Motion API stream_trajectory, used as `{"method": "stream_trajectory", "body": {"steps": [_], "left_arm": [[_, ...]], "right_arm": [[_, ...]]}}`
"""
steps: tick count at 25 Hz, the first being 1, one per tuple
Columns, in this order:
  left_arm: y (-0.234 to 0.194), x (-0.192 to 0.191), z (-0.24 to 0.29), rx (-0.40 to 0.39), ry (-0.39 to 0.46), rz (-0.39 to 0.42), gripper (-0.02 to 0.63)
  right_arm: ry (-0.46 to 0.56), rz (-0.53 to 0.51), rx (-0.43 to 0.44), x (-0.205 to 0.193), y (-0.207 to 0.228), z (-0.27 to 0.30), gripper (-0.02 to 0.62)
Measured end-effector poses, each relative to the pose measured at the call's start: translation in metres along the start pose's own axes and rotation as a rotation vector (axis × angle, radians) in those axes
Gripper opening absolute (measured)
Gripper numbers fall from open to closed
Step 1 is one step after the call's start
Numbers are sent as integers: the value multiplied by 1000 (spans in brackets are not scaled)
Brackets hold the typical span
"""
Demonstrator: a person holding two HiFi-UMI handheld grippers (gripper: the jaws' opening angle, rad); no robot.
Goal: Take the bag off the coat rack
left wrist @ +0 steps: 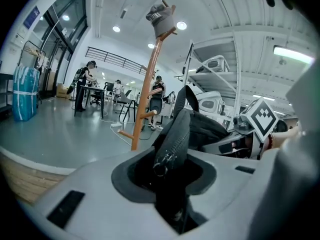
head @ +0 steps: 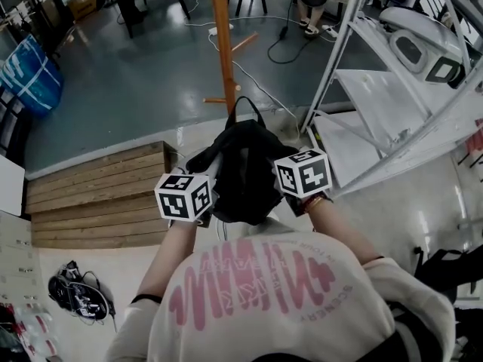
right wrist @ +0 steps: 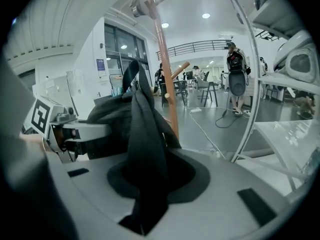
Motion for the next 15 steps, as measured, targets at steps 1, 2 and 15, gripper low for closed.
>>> {"method": "stream_trajectory", "body": {"steps": [1,2,15], "left_arm": [[1,0,-1,0,3,-1,98],[2,-1,-3,1,5,-3,98],[14,-10,-26,54,24,-7,100]], "right_arm": [[2,-3,-1,0,0,-2,86],[4,-7,-1,0,-1,-3,86],[15,-3,58,-16,-13,-18,87]]}}
Point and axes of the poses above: the fingertips, and each gripper's own axes: z forward along the fingers, y to its right, x out of its top, the point moved 1 cm from there along -z, backward along the fingers, and after that the axes turned 9 degrees about x, right-handed, at the moved point
